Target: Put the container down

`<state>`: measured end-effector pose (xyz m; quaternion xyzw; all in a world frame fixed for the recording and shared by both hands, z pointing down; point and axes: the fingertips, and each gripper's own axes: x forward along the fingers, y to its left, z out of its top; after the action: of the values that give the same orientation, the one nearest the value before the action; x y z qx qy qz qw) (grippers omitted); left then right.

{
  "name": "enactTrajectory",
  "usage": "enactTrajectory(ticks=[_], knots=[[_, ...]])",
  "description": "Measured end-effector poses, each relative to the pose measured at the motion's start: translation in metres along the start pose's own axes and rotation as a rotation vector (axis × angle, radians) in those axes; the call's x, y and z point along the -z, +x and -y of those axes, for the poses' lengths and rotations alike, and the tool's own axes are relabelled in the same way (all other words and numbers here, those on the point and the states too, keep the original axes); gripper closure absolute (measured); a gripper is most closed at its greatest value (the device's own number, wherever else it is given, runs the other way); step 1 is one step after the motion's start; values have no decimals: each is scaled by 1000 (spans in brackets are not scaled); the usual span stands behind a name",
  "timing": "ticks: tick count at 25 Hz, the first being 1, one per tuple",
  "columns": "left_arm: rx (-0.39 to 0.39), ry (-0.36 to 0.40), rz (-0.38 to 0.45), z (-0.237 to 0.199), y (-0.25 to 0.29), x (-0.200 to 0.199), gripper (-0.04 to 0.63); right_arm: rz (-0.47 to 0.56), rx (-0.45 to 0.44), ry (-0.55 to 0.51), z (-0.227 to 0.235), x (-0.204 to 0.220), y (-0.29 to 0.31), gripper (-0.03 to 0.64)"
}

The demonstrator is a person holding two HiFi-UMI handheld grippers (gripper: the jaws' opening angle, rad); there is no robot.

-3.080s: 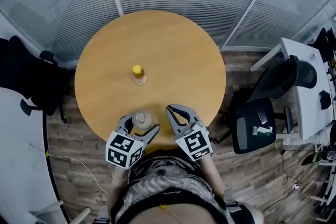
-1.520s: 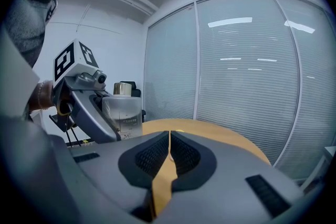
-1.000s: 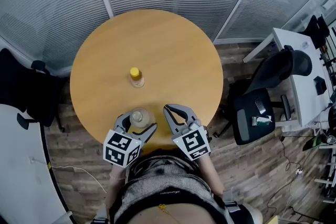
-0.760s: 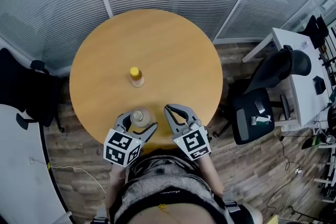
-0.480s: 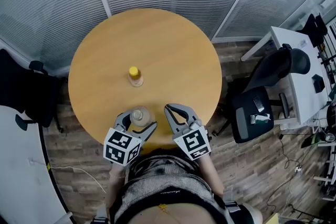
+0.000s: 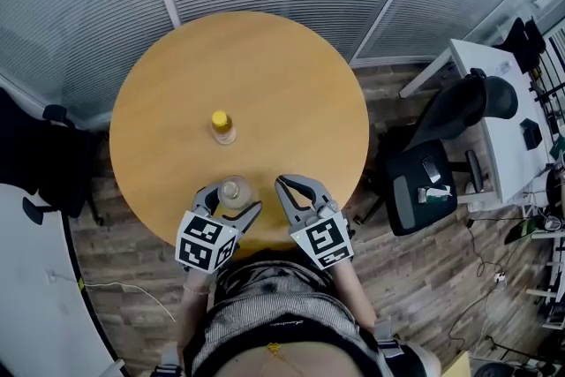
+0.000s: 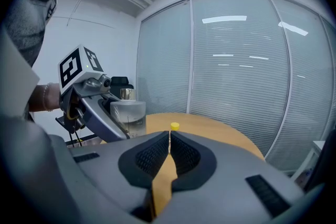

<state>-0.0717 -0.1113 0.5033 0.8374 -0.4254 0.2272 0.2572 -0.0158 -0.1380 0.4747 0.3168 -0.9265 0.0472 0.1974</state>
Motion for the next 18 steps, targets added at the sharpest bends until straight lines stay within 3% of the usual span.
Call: enactTrajectory(ticks=[18], knots=[[10, -38, -54, -21, 30, 28, 256, -50, 17, 28, -2, 15, 4, 595]])
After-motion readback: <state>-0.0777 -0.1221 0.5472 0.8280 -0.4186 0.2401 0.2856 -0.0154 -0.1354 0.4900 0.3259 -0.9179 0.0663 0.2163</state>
